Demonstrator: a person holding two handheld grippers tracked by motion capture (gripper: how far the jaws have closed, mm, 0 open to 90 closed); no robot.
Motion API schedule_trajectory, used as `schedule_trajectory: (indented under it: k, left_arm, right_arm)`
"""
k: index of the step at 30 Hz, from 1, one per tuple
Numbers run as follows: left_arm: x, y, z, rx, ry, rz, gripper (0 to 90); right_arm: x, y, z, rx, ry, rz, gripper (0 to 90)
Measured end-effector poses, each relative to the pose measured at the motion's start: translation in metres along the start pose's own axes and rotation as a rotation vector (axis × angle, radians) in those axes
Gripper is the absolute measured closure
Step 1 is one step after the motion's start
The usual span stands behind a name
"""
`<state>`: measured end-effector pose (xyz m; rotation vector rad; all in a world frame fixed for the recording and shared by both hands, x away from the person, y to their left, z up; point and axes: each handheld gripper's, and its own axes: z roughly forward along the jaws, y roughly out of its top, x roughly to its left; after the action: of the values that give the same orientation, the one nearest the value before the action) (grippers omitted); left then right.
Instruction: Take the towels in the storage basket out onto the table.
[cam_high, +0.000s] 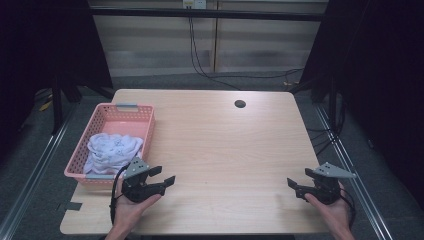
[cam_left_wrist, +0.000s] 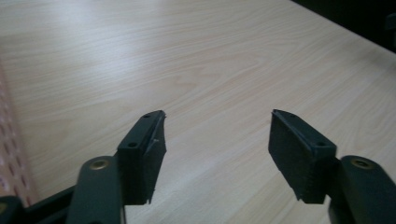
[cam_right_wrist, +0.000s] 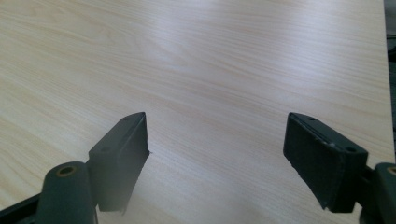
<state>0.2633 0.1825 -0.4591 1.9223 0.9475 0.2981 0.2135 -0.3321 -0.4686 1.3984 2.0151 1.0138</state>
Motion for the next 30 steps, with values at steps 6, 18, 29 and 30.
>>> schedule_trajectory:
  k: [6,18,29,30]
  left_arm:
    - [-0.004,0.002,0.005,0.017,-0.035,0.024,36.5]
    - [-0.009,0.002,0.001,0.072,-0.042,0.001,37.5]
    - [0.004,0.025,-0.023,0.043,-0.047,0.008,35.4]
    - [0.006,0.028,-0.027,0.053,-0.053,0.007,35.4]
  right_arm:
    - [0.000,-0.001,0.000,-0.002,0.013,-0.009,21.9]
    - [0.007,0.000,-0.001,-0.001,0.020,-0.037,21.9]
    - [0.004,0.001,0.001,-0.003,0.040,-0.026,21.8]
    - [0.005,0.001,0.001,-0.002,0.038,-0.026,21.9]
